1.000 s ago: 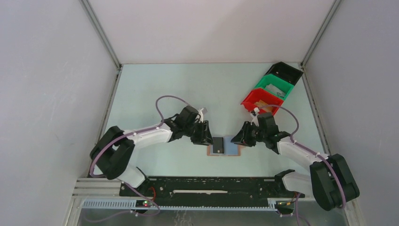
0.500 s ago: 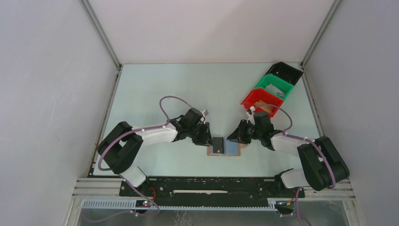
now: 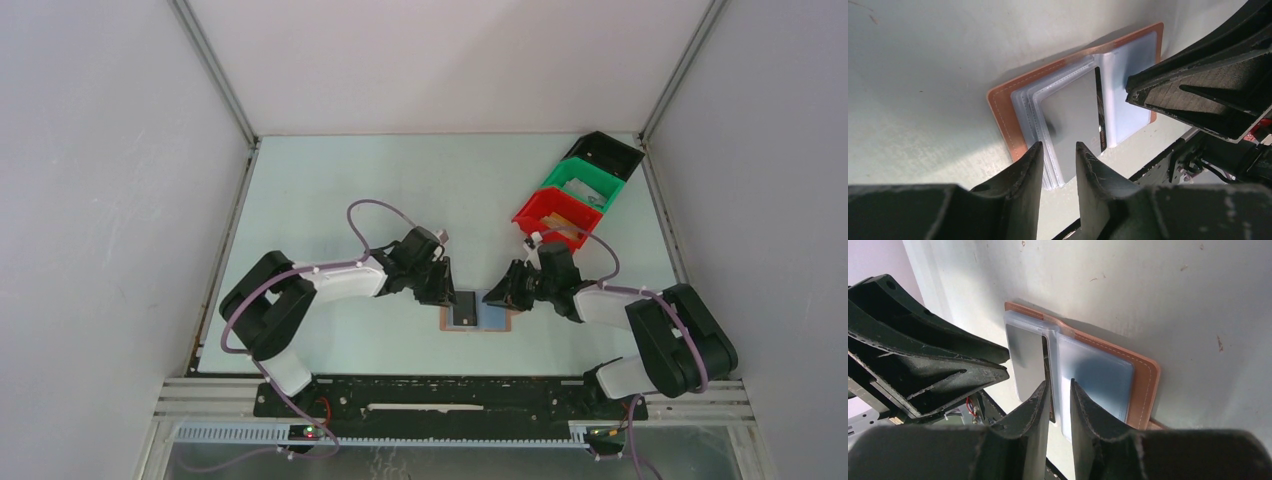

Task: Take the credit cards out of the card holder
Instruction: Remove the credit card from the card holder.

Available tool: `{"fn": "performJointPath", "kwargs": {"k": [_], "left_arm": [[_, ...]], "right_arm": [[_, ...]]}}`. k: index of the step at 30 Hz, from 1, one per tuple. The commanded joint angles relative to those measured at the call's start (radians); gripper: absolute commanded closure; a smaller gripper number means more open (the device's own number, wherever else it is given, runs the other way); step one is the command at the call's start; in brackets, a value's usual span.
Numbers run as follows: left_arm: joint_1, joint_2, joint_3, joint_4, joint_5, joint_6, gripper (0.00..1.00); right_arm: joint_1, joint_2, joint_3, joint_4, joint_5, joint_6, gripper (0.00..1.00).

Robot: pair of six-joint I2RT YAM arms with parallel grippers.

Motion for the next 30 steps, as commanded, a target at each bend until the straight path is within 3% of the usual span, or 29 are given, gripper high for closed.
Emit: {"fn": "performJointPath", "kwargs": {"k": [1,7,15,22,27,30], "left_arm": [[-0.006,0.009,0.045,-0.013,-0.032,0.014,0.66],[-0.013,-0.024,0.026,0.035,-0.02,-0.009,0.71],[-0.039,-0.107,-0.038,0.136,-0.001,-0.033,0.64],[-0.04,-0.061,0.004,0.082,-0.038,-0.038,0.63],[-0.045,-0.049,0.048,-0.057,-0.174,-0.032,0.63],[-0.044,-0.072,0.032,-0.058,-0.204,-0.035,0.63]], "right_arm": [[0.009,0.008,-0.017,0.055,-0.002,0.015,0.71],[0.009,0.014,-0.019,0.065,0.001,0.022,0.71],[0.009,0.02,-0.028,0.092,-0.008,0.04,0.71],[0.014,0.025,-0.029,0.087,-0.007,0.039,0.71],[0.014,0.009,-0.034,0.075,-0.001,0.039,0.71],[0.016,0.003,-0.032,0.072,0.001,0.04,0.71]]}}
